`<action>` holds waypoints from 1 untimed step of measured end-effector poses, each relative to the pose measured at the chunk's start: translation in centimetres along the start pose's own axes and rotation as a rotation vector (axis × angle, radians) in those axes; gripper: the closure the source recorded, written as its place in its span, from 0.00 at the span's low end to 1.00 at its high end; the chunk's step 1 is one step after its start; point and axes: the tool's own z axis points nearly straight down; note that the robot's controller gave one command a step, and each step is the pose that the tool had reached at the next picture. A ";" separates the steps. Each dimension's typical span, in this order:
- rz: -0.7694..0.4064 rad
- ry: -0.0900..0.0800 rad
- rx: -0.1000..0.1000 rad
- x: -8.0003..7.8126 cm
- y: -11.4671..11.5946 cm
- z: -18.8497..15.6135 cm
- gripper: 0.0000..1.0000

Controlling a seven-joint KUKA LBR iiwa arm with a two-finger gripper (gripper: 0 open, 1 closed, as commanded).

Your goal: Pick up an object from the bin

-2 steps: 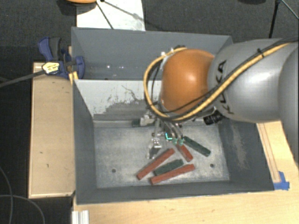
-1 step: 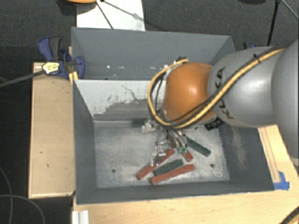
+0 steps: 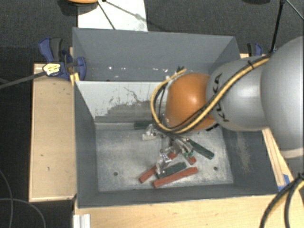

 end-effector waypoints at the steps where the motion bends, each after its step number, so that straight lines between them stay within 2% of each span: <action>1: 0.070 -0.010 -0.003 1.0 -0.3 0.6 0.00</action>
Offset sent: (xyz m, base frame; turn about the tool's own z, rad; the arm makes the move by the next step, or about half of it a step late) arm -0.0624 -0.0087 -0.0125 -0.2288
